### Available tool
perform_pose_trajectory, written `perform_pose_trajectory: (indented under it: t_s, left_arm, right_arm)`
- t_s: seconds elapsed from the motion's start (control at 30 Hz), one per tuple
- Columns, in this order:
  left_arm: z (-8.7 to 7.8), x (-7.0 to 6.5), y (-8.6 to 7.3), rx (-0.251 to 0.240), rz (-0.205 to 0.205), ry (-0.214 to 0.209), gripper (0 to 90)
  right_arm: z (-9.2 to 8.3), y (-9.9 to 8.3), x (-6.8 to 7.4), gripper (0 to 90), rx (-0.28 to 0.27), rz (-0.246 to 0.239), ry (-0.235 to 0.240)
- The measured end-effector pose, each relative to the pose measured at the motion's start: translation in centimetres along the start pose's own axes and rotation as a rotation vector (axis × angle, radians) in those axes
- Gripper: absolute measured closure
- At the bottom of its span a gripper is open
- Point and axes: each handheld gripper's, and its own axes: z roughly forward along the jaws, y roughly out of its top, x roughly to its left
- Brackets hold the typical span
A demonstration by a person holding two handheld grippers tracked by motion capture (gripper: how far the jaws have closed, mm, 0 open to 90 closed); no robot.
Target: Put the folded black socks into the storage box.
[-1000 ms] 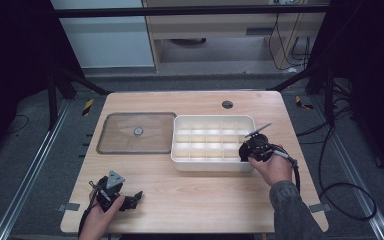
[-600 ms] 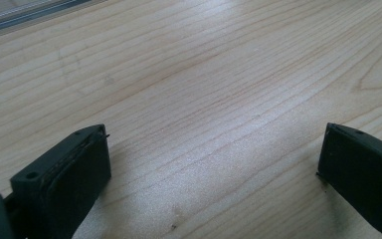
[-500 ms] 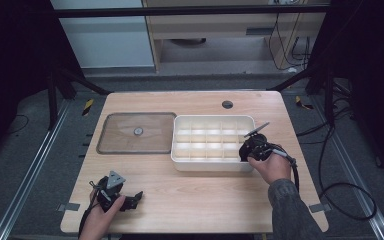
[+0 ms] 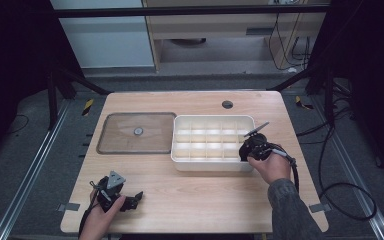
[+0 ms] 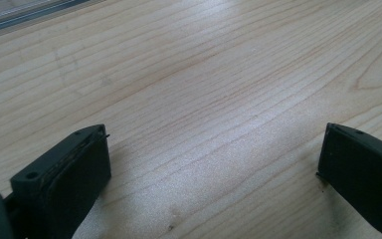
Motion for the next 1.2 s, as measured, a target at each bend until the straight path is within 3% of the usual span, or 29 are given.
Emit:
perform_pose_trajectory:
  t_s: [0.6, 0.87, 1.2]
  left_arm:
    - [0.0, 0.0, 0.0, -0.002, -0.002, -0.002, 0.0]
    - [0.0, 0.0, 0.0, -0.003, -0.002, -0.002, 0.0]
    - [0.0, 0.0, 0.0, -0.001, -0.002, -0.002, 0.0]
  right_arm:
    - [-1.7, -0.7, -0.2, 90.0, -0.052, 0.008, 0.011]
    - [-3.0, -1.0, -0.5, 90.0, -0.100, 0.006, 0.014]
    - [-5.0, -1.1, -0.9, 90.0, -0.207, -0.007, 0.013]
